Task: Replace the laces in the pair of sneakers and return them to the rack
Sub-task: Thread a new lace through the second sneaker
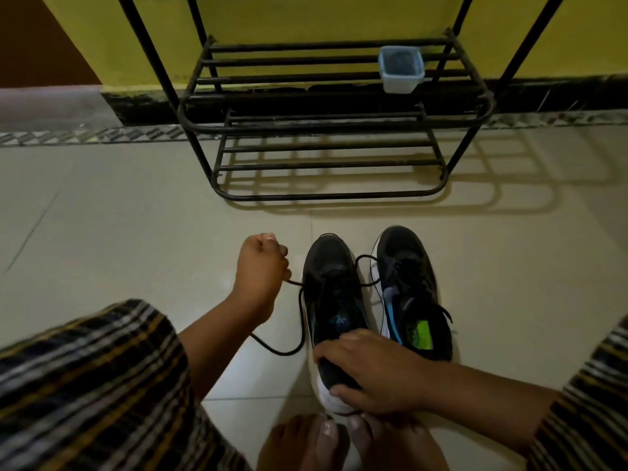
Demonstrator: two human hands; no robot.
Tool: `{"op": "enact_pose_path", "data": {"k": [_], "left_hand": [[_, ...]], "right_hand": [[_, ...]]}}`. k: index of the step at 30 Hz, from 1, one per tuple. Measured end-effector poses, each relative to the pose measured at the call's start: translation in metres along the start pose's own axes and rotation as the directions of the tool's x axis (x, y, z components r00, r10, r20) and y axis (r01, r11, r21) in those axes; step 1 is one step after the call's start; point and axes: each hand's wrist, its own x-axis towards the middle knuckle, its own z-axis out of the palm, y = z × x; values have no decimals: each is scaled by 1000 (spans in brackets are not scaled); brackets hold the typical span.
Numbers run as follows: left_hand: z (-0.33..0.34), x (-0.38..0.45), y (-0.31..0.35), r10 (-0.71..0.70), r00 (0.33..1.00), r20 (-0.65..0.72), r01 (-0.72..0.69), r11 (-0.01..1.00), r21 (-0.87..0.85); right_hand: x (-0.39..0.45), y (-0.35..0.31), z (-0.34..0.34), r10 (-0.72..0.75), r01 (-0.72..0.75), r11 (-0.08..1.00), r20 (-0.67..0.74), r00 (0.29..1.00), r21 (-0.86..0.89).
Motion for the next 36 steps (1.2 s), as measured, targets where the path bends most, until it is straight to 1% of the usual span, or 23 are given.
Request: {"op": "enact_pose_path", "data": {"k": [1,2,3,4,5,6,7,8,9,10,12,13,14,16,17,19,21,24,26,31,33,34,36], "left_hand": [[-3,-2,-2,66,998,-13,-63,987,147],[-7,-4,-6,159,987,2,-151,934,323],[-12,-8,-10,249,966,69,-250,835,490],[-17,-12,-16,294,940,172,-333,695,637],[-21,-15,-24,281,910,306,-412,513,754],[-23,-18,-31,218,877,429,-479,316,819],[-24,-21,-35,165,852,496,-521,179,835],[-25,-22,-38,151,839,524,-542,132,830],[-24,-23,-37,182,833,523,-550,171,817],[-25,-22,-35,237,840,487,-540,282,793],[-24,-21,-25,322,878,354,-478,586,654],[-24,-22,-19,306,907,289,-418,737,531],[-23,-23,-13,267,936,229,-342,847,407],[-22,-25,-2,172,978,122,-189,972,140],[-22,-26,3,103,991,86,-100,994,-30],[-25,-28,10,-27,998,57,42,953,-301],[-33,-26,11,-100,995,2,95,941,-325],[-46,-23,4,-198,975,-104,186,976,-117],[-54,-24,-8,-273,952,-137,279,960,25],[-62,-26,-44,-468,881,-74,473,866,160],[-60,-23,-55,-464,885,-41,456,845,278],[-58,-23,-60,-438,899,-18,410,825,388],[-56,-24,-67,-355,934,48,242,724,646]], "right_hand": [[0,-1,3,0,0,1000,-20,1000,-18],[0,-2,4,-2,1,999,-25,1000,-32],[0,-4,5,-2,0,999,-28,1000,-47],[1,-4,6,0,-2,998,-26,1000,-60],[1,-5,5,3,-5,998,-27,1000,-67],[1,-6,5,8,-10,998,-30,1000,-70],[2,-7,6,9,-11,997,-35,999,-72],[2,-7,6,8,-11,997,-38,999,-74],[2,-7,7,8,-11,997,-38,999,-75],[2,-7,7,7,-10,997,-38,999,-77],[2,-7,7,8,-12,996,-44,999,-83],[2,-8,7,9,-13,996,-45,999,-86],[2,-8,6,12,-15,996,-44,999,-85],[1,-9,5,18,-22,998,-59,998,-66],[0,-9,4,28,-31,998,-69,997,-47],[-1,-9,5,50,-52,999,-85,995,-17],[-2,-9,7,67,-69,998,-97,993,-10],[-1,-9,8,75,-76,997,-94,993,-14],[0,-9,8,75,-77,997,-95,993,-14],[1,-9,9,77,-78,997,-89,993,-6],[1,-9,8,78,-79,997,-85,993,-10],[1,-10,8,79,-80,997,-83,993,-10],[2,-11,7,87,-88,996,-77,993,-9]]}}
